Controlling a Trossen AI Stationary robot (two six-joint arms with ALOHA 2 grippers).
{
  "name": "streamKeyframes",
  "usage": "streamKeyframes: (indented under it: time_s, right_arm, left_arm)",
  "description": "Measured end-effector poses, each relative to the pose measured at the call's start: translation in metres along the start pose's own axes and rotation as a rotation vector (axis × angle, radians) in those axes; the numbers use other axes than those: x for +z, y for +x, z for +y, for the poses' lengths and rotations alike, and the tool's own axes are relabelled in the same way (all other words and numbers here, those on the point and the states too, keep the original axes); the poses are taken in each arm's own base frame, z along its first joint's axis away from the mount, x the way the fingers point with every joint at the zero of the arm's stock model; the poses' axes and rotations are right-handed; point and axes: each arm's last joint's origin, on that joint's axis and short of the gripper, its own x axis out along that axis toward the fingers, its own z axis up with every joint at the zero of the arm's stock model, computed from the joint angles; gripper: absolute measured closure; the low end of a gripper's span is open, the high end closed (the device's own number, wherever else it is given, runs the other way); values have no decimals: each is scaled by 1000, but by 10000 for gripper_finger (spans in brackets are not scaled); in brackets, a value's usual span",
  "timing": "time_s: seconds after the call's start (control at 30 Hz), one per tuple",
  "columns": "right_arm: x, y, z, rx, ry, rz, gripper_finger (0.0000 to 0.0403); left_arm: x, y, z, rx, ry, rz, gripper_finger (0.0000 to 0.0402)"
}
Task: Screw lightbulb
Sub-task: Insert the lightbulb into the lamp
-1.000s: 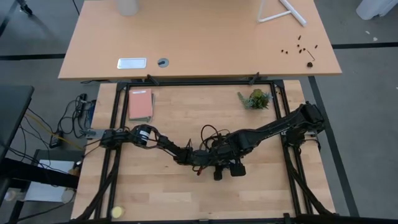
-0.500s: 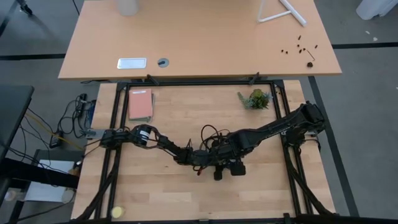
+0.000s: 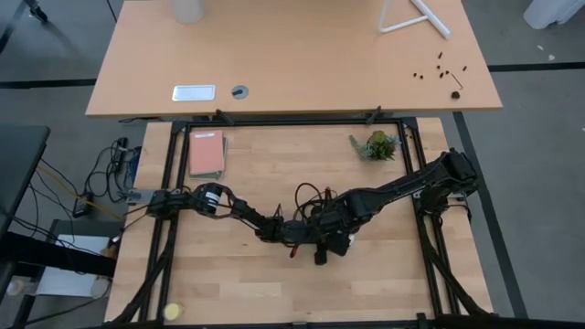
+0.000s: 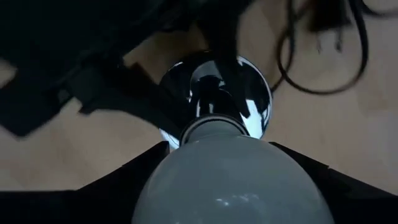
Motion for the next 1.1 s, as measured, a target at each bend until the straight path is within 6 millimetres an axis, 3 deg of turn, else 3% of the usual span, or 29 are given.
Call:
streamKeyframes:
  time_s: [0.37,0.73,1.1]
  right_arm:
    - [1,0,1,35,262,26,140]
    - [4,-3,3,52,95,-24,76]
    - [8,-40,7,64,1,-187,39]
  left_arm:
    - [0,0,0,22,-28,-3,204]
    - [0,0,0,27,-16,-4,204]
    - [0,0,0,27,-15,-4,204]
